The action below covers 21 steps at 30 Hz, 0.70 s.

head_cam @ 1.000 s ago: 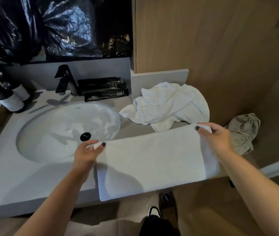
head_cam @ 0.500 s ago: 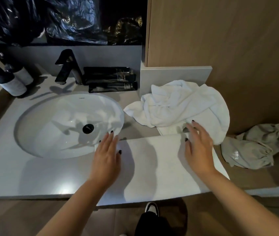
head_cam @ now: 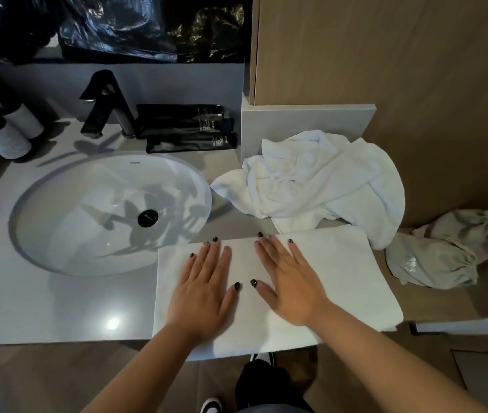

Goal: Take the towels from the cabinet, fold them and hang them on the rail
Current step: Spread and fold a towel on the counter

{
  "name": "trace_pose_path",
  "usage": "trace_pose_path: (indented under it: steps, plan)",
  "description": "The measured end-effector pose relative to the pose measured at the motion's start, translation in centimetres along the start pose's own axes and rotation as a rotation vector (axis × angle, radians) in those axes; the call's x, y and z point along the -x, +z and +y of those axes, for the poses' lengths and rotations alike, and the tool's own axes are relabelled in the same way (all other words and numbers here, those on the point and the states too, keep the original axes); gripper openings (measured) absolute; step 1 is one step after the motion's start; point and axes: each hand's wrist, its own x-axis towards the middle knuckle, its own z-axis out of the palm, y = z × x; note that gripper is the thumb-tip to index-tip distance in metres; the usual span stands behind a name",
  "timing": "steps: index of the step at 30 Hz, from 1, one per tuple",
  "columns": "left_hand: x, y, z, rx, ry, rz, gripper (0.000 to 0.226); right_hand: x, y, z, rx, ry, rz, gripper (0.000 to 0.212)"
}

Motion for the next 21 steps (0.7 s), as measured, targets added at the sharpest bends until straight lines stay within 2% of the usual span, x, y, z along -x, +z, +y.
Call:
trace_pose_path:
  steps: [6, 11, 14, 18, 21]
  plan:
    - [0.4, -0.9, -1.3, 0.017, -0.084, 0.008, 0.080, 1.6, -0.3, 2.9, -0.008, 0.087, -0.033, 0.075]
    - [0.9, -1.1, -2.2, 0.011, -0.089, -0.002, 0.081, 3.4, -0.6, 6.7, -0.035, 0.277, -0.076, 0.078]
    - [0.8, -1.2, -2.2, 0.044, -0.120, -0.002, 0.084, 4.2, -1.0, 8.3, -0.006, 0.331, -0.092, 0.081]
    - [0.7, -1.3, -1.7, 0.054, -0.188, -0.036, 0.087, 3.4, -1.1, 7.5, -0.055, 0.416, -0.103, 0.083]
    - [0.5, -1.6, -0.5, 0.062, -0.244, -0.038, 0.087, 2.0, -1.8, 4.5, -0.203, 0.508, -0.049, 0.074]
